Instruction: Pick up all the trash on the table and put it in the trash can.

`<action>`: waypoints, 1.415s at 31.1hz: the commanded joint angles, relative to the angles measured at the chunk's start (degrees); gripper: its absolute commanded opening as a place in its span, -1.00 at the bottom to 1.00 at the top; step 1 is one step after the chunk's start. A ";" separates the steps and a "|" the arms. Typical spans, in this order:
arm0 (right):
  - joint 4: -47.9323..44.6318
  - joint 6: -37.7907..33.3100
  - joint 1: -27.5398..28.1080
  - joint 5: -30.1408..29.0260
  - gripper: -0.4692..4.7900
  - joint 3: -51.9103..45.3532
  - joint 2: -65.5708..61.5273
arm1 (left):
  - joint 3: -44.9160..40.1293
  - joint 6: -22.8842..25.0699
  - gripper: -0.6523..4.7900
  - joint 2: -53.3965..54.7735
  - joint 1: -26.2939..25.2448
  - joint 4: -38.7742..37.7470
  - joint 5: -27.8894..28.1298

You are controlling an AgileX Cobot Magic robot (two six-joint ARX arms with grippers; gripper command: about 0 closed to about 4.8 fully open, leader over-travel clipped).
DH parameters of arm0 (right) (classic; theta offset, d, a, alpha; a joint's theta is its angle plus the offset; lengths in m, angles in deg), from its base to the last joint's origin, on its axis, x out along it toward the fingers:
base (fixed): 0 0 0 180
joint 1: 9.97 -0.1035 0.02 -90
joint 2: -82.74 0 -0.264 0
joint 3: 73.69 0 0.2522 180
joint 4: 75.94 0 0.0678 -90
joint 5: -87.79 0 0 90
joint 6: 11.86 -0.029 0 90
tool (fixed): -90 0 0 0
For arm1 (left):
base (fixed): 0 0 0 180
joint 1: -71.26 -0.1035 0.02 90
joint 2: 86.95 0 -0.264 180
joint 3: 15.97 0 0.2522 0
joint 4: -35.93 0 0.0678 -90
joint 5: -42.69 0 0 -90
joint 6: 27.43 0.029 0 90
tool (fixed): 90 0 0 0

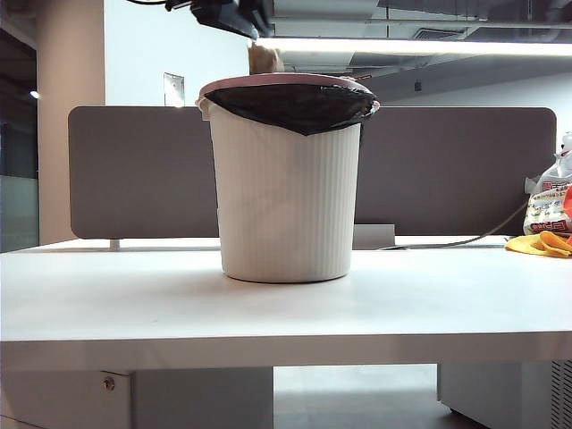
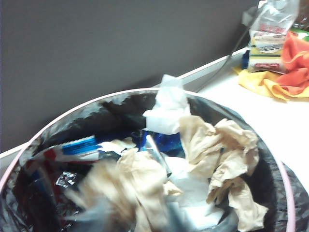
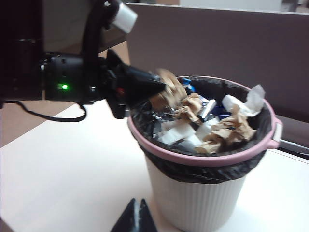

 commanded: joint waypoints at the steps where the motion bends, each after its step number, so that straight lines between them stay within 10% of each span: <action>1: -0.57 0.13 -0.04 -0.63 -0.85 0.39 0.24 | 0.07 0.24 1.00 -0.15 -0.11 0.61 2.10; 14: 1.46 0.22 0.00 -0.59 -0.85 0.55 1.68 | 0.07 -0.07 1.00 -8.72 -0.07 -2.45 2.86; 17: 4.11 0.42 0.00 -0.61 -0.85 0.55 2.99 | 0.02 -0.22 -0.88 -13.42 -0.09 -7.48 2.86; 27: 10.03 5.64 0.02 -0.57 -0.85 -2.34 12.81 | -0.94 -1.84 -0.78 -29.33 -0.07 -30.56 -0.09; 44: 2.99 1.20 0.02 -2.08 -0.85 -35.60 36.20 | -41.86 -9.29 -0.78 -71.41 -0.07 -23.21 -1.25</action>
